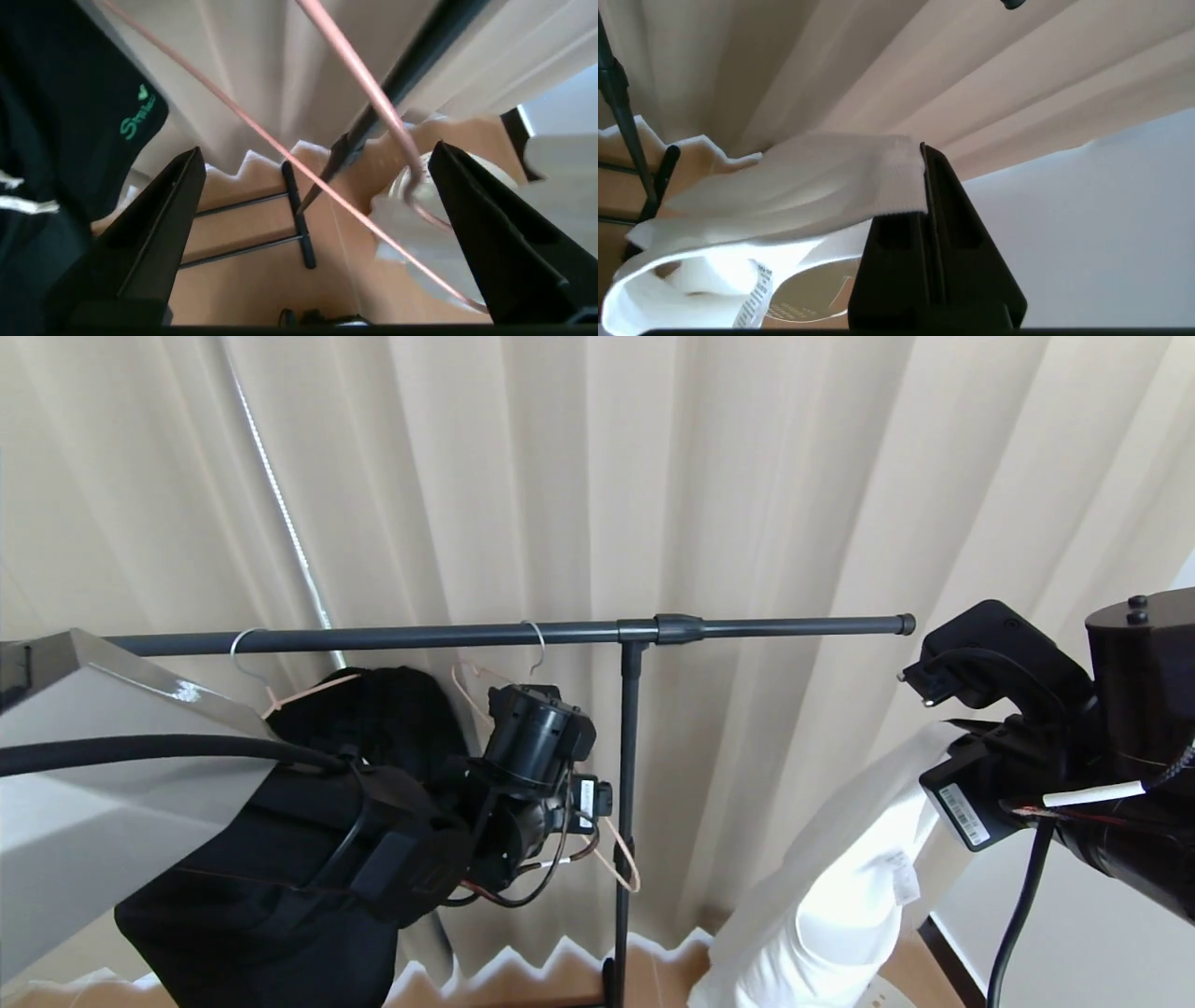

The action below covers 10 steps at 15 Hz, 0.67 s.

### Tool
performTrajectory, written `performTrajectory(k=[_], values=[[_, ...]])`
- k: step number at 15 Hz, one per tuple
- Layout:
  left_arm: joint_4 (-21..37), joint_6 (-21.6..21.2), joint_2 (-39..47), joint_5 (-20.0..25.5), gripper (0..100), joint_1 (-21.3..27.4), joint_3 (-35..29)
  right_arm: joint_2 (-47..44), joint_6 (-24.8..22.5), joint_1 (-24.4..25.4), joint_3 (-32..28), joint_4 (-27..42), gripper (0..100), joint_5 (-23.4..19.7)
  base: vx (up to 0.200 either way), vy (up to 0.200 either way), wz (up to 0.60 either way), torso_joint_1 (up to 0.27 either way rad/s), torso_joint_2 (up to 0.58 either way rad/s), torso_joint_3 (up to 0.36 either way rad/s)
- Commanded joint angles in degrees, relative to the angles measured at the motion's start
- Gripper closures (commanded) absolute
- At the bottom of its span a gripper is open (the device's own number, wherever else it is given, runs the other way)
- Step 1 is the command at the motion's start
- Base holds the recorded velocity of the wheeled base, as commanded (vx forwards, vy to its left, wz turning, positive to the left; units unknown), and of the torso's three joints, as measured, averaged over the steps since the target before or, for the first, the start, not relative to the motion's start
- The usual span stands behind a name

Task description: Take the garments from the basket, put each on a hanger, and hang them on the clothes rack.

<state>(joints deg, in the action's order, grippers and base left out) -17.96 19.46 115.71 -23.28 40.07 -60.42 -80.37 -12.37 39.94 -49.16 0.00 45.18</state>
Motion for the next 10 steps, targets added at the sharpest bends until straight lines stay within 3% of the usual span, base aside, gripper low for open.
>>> performTrajectory(k=[1, 4, 10], values=[[2.31, -0.03, -4.53, -1.06, 0, -0.78, 2.15, 0.04, -0.02, 0.05, 0.03, 0.0, 100, 0.09, 0.0, 0.0, 0.0, 0.0, 0.0, 0.0], [3.45, -0.03, -4.09, -4.14, 0, -1.57, 2.23, 0.3, -0.02, 0.67, 0.12, 0.0, 100, 0.17, 0.0, 0.0, 0.0, 0.0, 0.0, 0.0], [3.45, -0.03, 1.27, -4.75, 0, -1.05, -0.14, 0.48, -0.02, 0.67, 0.47, 0.0, 100, 0.17, 0.0, 0.0, 0.0, 0.0, 0.0, 0.0]])
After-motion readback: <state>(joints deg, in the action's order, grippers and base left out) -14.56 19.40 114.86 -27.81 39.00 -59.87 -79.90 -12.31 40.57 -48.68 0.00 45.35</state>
